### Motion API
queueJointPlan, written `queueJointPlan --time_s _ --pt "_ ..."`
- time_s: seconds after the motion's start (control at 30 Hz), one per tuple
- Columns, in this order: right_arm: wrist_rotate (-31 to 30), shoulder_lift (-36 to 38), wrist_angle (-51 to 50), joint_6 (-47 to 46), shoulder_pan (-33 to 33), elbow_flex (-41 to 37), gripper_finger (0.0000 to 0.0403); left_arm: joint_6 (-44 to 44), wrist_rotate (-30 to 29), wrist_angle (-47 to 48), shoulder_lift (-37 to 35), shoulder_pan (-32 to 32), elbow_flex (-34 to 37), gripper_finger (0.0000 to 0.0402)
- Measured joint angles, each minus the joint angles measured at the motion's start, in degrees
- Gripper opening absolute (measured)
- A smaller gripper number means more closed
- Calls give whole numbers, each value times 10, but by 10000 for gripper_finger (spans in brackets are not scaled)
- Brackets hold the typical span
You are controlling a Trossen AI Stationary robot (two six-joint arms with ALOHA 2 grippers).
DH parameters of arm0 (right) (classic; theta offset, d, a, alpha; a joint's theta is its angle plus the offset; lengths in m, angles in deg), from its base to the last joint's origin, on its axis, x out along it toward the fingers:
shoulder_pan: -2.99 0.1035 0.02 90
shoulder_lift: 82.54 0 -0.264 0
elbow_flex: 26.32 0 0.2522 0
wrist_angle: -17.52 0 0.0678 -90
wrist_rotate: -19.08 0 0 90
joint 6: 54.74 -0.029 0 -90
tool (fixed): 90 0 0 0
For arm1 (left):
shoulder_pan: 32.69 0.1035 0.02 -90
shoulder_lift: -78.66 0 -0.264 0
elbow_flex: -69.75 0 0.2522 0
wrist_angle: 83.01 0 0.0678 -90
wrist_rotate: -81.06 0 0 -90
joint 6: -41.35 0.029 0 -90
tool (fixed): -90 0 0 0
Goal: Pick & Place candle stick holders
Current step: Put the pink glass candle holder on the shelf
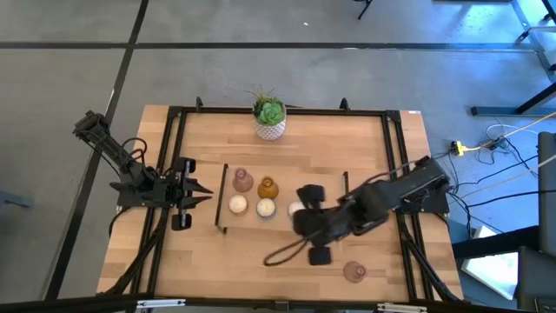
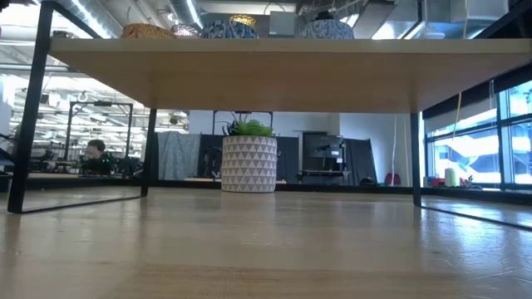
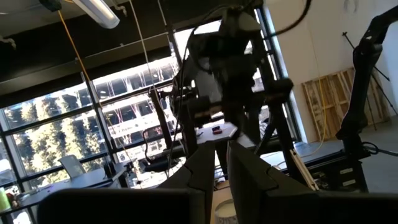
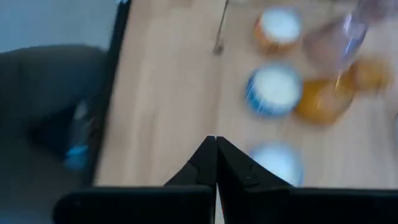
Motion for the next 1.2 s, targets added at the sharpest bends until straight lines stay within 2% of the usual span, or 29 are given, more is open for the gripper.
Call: queueJointPlan --time_s 0.1,0.2,0.27,0.4,0.63,0.77,0.97,1.13,1.2 --pt "31 1 -117 -96 24 62 8 -1 0 0 0 0 0 36" --pt "32 1 -225 -229 56 96 17 -6 0 0 0 0 0 36" --pt "39 5 -213 -282 79 89 26 -9 0 0 0 0 0 36" --pt "94 4 -217 -376 126 67 53 -17 0 0 0 0 0 36" --pt "203 0 -220 -513 179 -45 125 -26 0 0 0 0 0 36" --pt "248 -1 -220 -551 206 -104 169 -23 0 0 0 0 0 36" --pt "209 0 -202 -567 220 -190 215 -8 0 0 0 0 0 36" --pt "144 -1 -129 -536 230 -239 224 -2 0 -1 0 0 0 36" --pt "115 -1 -129 -523 233 -245 224 -2 0 -3 0 0 0 36"
